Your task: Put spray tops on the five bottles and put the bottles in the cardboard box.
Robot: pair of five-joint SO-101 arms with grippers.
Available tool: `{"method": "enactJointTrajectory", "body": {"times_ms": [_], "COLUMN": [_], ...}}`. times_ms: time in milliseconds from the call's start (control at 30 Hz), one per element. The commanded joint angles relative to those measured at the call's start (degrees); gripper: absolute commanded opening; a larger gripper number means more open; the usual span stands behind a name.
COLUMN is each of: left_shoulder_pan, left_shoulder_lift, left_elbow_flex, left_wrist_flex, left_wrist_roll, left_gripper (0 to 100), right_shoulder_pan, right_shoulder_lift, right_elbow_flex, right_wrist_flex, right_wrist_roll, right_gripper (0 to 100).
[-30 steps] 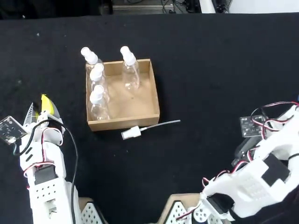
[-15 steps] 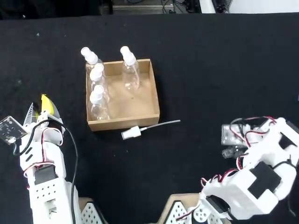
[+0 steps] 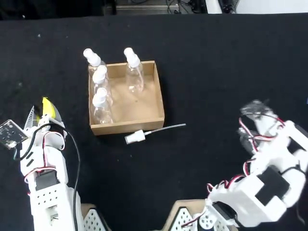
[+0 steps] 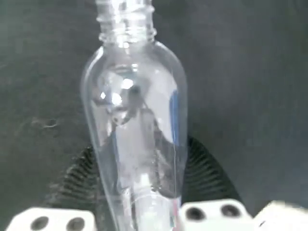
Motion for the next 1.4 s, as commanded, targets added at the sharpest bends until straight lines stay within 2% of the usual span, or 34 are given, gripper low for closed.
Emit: {"method": "enactJointTrajectory", "body": {"times_ms": [0, 133, 233, 433, 567, 733, 833, 967, 1100, 1233, 1300, 1367], "left_shoulder_pan": [0.5, 0.4, 0.4, 0.4, 0.4, 0.4, 0.4, 0.4, 0.4, 0.4, 0.4, 0.4], "left_shoulder_lift": [-0.9, -0.9, -0.9, -0.9, -0.9, -0.9, -0.9, -0.9, -0.9, -0.9, -0.9, -0.9], "left_elbow_flex": [1.5, 1.5, 1.5, 1.5, 1.5, 1.5, 1.5, 1.5, 1.5, 1.5, 1.5, 1.5], "left_wrist_flex": [-0.2, -0.2, -0.2, -0.2, -0.2, -0.2, -0.2, -0.2, -0.2, -0.2, -0.2, -0.2], "left_wrist_roll": [0.3, 0.3, 0.3, 0.3, 0.3, 0.3, 0.3, 0.3, 0.3, 0.3, 0.3, 0.3], "left_gripper": [11, 11, 11, 11, 11, 11, 11, 11, 11, 11, 11, 11], "right_shoulder_pan": [5.7, 6.2, 6.1, 2.5, 0.1, -2.4, -3.3, -3.0, -1.6, -0.4, -0.4, -0.3], "right_shoulder_lift": [-4.1, -4.0, -4.5, -4.0, -3.9, -3.9, -3.9, -3.9, -4.0, -4.5, -5.0, -6.0], "right_elbow_flex": [-1.8, -1.7, -3.5, -15.3, -16.3, -10.1, -5.9, -0.7, 0.4, 0.0, -1.4, -3.2], "right_wrist_flex": [-0.4, 0.4, 5.3, 19.7, 16.7, 11.5, 7.4, 0.7, -0.5, -0.5, -0.4, 0.0], "right_wrist_roll": [-14.6, -14.6, -14.6, -15.3, -19.0, -19.3, -19.3, -19.3, -19.3, -19.3, -19.3, -19.3], "right_gripper": [5.6, 23.5, 35.3, 36.3, 36.3, 36.3, 32.8, 23.0, 15.3, 0.5, 3.1, 1.1]}}
